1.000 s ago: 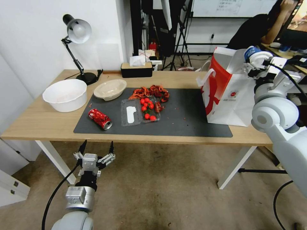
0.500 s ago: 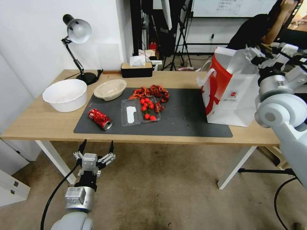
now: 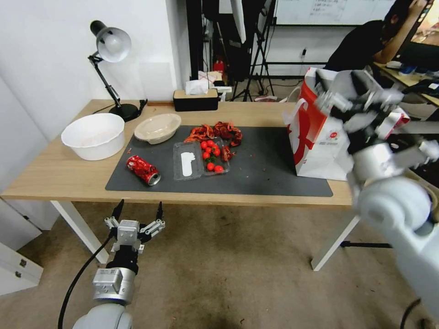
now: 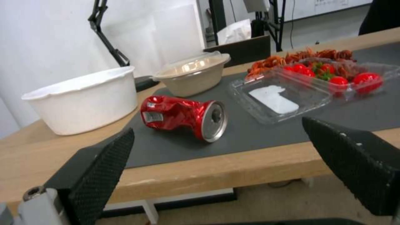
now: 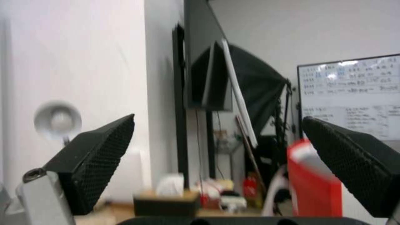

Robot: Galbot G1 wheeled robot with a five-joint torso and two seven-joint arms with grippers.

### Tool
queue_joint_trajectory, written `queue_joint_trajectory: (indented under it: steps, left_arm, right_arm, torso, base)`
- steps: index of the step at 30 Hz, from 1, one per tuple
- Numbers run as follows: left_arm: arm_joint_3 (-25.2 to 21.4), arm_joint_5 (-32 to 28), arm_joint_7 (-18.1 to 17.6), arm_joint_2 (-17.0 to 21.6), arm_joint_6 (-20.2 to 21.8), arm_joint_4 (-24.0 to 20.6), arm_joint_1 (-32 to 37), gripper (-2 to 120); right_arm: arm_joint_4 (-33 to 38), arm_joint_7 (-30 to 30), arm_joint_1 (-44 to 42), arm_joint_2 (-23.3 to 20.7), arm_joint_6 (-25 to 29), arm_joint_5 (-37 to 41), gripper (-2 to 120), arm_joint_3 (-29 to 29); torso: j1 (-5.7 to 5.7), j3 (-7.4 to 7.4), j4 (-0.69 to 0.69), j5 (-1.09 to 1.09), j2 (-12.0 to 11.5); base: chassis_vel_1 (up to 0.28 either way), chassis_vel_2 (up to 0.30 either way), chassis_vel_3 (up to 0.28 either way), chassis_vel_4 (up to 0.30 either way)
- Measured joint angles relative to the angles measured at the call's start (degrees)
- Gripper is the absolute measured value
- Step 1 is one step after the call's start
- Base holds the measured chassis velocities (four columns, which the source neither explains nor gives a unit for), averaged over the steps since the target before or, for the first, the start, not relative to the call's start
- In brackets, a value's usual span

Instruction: Pick up the trash from the table and place it into the takeout bag.

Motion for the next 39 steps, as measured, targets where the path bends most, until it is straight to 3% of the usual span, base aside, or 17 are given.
queue_joint_trajectory:
  steps: [5,11,13,14,17,21,23,28,39]
  left_arm:
    - [0.0,0.1,0.0,0.0,-0.1,0.0,0.0,100]
    - [0.1,0.4,0.0,0.4,-0.2,0.4,-0.1,100]
    - [0.2,0.5,0.0,0.6,-0.5,0.7,-0.1,100]
    - [0.2,0.5,0.0,0.6,-0.5,0.7,-0.1,100]
    - [0.2,0.5,0.0,1.0,-1.0,0.9,0.2,100]
    - [0.2,0.5,0.0,1.2,-1.1,1.1,0.3,100]
    - [0.3,0.5,0.0,1.4,-1.2,1.4,0.1,100]
    - [0.5,0.5,0.0,1.5,-1.3,2.2,-0.2,100]
    - [0.2,0.2,0.0,1.9,-2.5,3.2,-0.1,100]
  right_arm:
    - [1.8,-3.0,-4.0,0.7,1.1,-2.5,100,0.9]
    - [5.9,-6.0,-16.9,4.6,1.6,-15.0,100,2.1]
    - [7.0,-4.4,-23.2,7.5,0.8,-23.7,100,1.6]
    - [7.0,-4.4,-23.2,7.5,0.8,-23.7,100,1.6]
    - [7.5,-0.9,-31.9,13.0,1.1,-33.6,100,1.1]
    - [7.6,1.7,-36.8,15.7,1.9,-39.4,100,0.8]
    - [7.5,5.8,-42.3,18.8,2.8,-45.4,100,-0.4]
    - [3.8,8.3,-46.0,21.9,6.7,-50.2,100,-2.1]
    - [-1.9,10.8,-47.8,25.0,10.1,-51.2,100,-4.2]
  torso:
    - [-0.01,0.00,-0.01,0.01,0.0]
    - [-0.01,0.00,-0.01,0.00,0.0]
    - [-0.01,0.00,0.00,-0.01,0.0]
    - [-0.01,0.00,0.00,-0.01,0.0]
    - [-0.01,0.00,0.00,0.01,0.0]
    - [-0.01,0.00,-0.02,0.00,0.0]
    - [-0.01,0.00,-0.02,-0.01,0.0]
    - [-0.01,0.00,0.00,0.01,0.0]
    - [0.00,0.00,-0.01,0.01,0.0]
  base:
    - [0.000,0.000,0.000,0.000]
    - [0.000,0.000,0.000,0.000]
    - [0.000,0.000,0.000,0.000]
    - [0.000,0.000,0.000,0.000]
    - [0.000,0.000,0.000,0.000]
    - [0.000,0.000,0.000,0.000]
    - [0.000,0.000,0.000,0.000]
    - [0.000,0.000,0.000,0.000]
    - [0.000,0.000,0.000,0.000]
